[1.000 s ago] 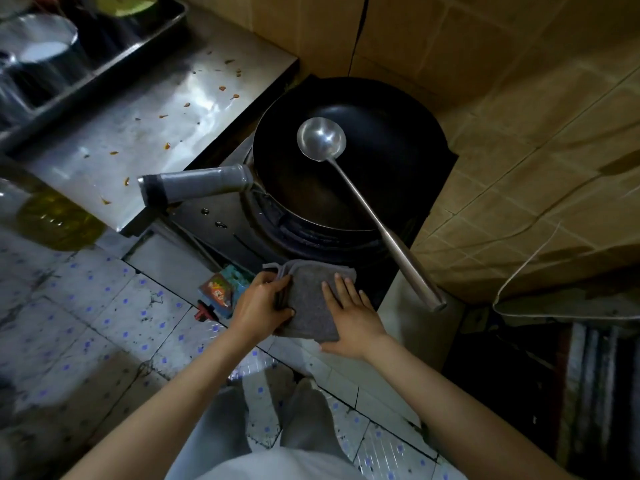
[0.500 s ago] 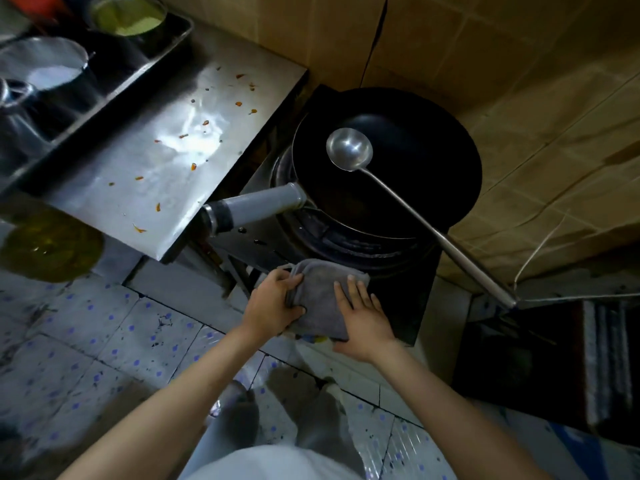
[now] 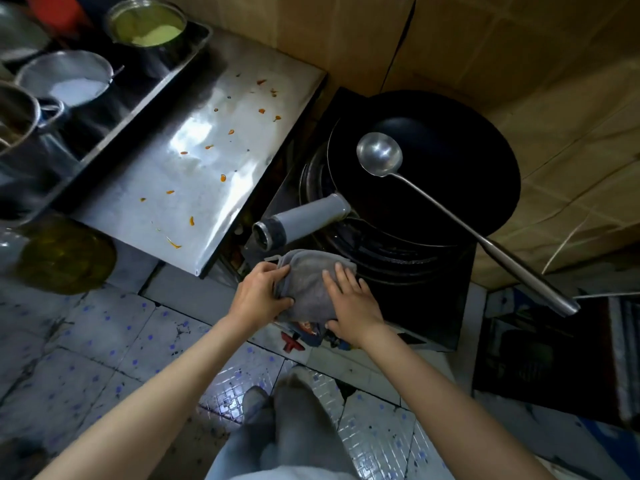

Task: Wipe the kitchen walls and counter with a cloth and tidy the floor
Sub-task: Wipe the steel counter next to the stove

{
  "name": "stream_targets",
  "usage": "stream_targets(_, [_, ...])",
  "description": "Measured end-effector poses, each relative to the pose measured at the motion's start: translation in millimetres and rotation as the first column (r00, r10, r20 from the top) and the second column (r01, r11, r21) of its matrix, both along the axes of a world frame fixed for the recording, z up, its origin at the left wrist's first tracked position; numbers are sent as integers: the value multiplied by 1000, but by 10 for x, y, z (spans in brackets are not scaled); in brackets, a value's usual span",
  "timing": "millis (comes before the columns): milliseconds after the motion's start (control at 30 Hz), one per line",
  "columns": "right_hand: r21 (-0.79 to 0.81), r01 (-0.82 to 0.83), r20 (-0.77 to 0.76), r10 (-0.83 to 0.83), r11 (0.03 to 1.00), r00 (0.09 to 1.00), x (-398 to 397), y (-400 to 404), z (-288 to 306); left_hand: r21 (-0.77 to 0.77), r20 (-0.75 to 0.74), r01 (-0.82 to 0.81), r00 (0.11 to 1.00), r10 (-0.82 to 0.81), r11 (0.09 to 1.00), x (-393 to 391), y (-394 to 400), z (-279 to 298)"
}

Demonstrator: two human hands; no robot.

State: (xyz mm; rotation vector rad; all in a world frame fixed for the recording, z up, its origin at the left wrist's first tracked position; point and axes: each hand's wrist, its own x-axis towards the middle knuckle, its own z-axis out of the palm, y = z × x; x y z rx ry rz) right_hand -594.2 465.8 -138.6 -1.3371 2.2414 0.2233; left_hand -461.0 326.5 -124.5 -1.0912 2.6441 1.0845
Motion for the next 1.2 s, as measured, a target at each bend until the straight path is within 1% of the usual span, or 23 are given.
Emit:
stream_targets(167, [-40, -31, 51, 33, 999, 998, -26, -208, -12, -27, 60, -29, 998, 31, 999, -25, -205, 98])
stream_targets(267, [-33, -71, 65, 73, 997, 995, -80, -310, -6, -35, 96, -32, 995, 35, 999, -52, -284, 167])
stream_targets(367, [-26, -118, 64, 120, 993, 991, -134, -429, 6, -26, 100, -104, 989, 106, 994, -71, -366, 228])
stream_targets(467, [-26, -156, 64, 158, 987, 985, -193, -587, -8, -50, 90, -113, 989, 117, 992, -62, -472, 239])
stream_targets(567, [-60, -187, 19, 188, 981, 982, -193, -752, -18, -59, 74, -108, 991, 113, 992, -33, -597, 207])
stream_targets(633, [-51, -195, -20, 194, 980, 981, -156, -821, -12, -48, 77, -98, 992, 101, 994, -11, -669, 187])
stream_targets(767, [-54, -151, -35, 149, 987, 988, -109, -953, -71, -50, 96, -63, 993, 67, 997, -11, -840, 165])
stream_targets(900, [-47, -114, -54, 112, 992, 992, 18, -1058, -73, -54, 97, 5, 995, 0, 999, -16, -1017, 168])
stream_targets(933, [-69, -60, -31, 58, 996, 998, 55, -1076, -56, -49, 95, 19, 995, -14, 999, -14, -1055, 172])
stream_targets(1000, [-131, 68, 65, -60, 989, 996, 110, -1133, -4, -40, 89, 55, 995, -51, 998, -8, -1138, 173])
stream_targets(1033, [-133, 78, 92, -66, 988, 994, 125, -1172, 7, -37, 84, 78, 994, -75, 996, -4, -1178, 173])
stream_targets(1100, [-58, 15, 25, -14, 998, 1000, 137, -1255, -20, -35, 67, 115, 991, -112, 993, 10, -1266, 176])
stream_targets(1200, [-36, 59, -30, -60, 998, 998, 208, -1373, -110, -14, 34, 119, 992, -119, 993, 29, -1427, 194])
